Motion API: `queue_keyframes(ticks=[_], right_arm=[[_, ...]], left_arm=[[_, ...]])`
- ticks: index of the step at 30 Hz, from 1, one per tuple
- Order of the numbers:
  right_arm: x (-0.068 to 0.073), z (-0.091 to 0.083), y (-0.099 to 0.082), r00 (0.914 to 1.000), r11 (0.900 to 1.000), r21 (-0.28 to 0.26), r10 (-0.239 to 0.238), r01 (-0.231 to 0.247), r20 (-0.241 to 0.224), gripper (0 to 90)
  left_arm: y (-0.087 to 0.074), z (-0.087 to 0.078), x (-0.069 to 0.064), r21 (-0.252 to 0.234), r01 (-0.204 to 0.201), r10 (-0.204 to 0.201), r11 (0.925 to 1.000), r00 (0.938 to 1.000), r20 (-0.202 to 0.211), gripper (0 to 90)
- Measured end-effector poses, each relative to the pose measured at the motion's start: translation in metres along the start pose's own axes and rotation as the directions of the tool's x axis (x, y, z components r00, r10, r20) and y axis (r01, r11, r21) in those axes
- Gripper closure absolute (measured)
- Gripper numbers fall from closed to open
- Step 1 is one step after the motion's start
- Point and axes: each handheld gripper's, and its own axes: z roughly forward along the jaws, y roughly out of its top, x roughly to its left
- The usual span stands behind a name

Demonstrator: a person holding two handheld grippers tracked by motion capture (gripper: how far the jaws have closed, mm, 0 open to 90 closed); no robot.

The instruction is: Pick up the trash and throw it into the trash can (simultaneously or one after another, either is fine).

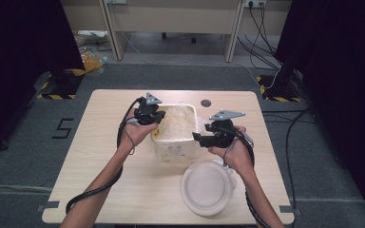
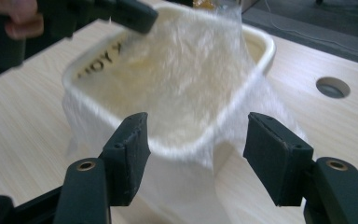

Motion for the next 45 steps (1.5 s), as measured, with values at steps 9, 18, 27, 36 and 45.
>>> queue_keyframes(ticks=[9,18,27,36,45], right_arm=[[-0.004,0.012,-0.032,0.9982,0.9972,0.061,0.046,-0.044,-0.038,52.2],[-0.008,0.002,-0.021,0.9964,0.9998,0.015,-0.011,0.013,-0.084,88.4],[-0.013,0.006,0.03,0.999,0.9977,-0.062,-0.031,0.029,-0.033,89.5],[-0.019,0.058,0.07,0.9991,0.9998,0.005,-0.018,0.018,0.038,89.5],[-0.013,0.106,0.08,0.9975,0.9931,0.108,-0.052,0.047,0.048,88.9]], left_arm=[[-0.001,-0.001,-0.002,0.007,0.0,0.0,1.0,0.9999,0.014,89.7],[-0.003,-0.002,-0.003,0.015,0.002,-0.002,0.9999,0.9993,0.037,89.6],[-0.008,-0.004,-0.005,0.018,0.003,-0.004,0.9998,0.9982,0.06,89.5],[-0.014,-0.01,-0.004,0.014,0.026,-0.027,0.9996,0.9933,0.113,75.1],[-0.03,-0.045,-0.002,-0.026,0.036,-0.031,0.999,0.9853,0.168,59.3]])
